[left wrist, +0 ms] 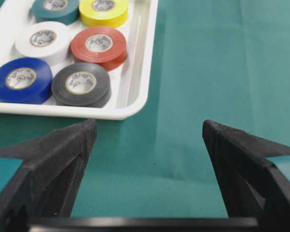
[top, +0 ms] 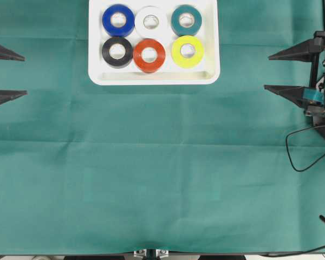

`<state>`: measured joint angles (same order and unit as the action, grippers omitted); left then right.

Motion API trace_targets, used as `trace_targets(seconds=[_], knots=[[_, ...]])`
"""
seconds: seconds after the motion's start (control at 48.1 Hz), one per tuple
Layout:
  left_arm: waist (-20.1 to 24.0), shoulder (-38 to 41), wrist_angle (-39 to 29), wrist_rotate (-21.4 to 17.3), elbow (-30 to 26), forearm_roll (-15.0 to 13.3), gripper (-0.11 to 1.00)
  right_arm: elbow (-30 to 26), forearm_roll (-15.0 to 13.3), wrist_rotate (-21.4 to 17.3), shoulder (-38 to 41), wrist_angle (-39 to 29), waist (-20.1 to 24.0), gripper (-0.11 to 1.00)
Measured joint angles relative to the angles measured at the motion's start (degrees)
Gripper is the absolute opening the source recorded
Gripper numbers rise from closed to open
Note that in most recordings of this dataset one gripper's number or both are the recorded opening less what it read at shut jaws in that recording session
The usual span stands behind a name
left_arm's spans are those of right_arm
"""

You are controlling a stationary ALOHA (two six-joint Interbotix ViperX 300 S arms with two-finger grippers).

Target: Put the tape alternately from left to right into the white case.

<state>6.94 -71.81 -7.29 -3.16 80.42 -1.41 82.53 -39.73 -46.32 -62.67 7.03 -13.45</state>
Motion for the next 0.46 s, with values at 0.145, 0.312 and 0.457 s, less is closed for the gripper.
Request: trace_targets(seconds=[0.145, 0.312, 0.457], knots=[[0.0, -1.1, 0.0, 0.0, 0.4, 0.0, 0.75, 0.0, 0.0, 0.0, -0.2, 0.0, 0.1, 0.84], [0.0, -1.9, 0.0, 0.0, 0.5, 0.0, 0.75, 0.0, 0.0, 0.0, -0.4, 0.0, 0.0, 0.84], [0.0, -1.9, 0.0, 0.0, 0.5, 0.0, 0.75, 0.0, -0.1, 0.0, -0.5, 0.1, 0.1, 0.84]])
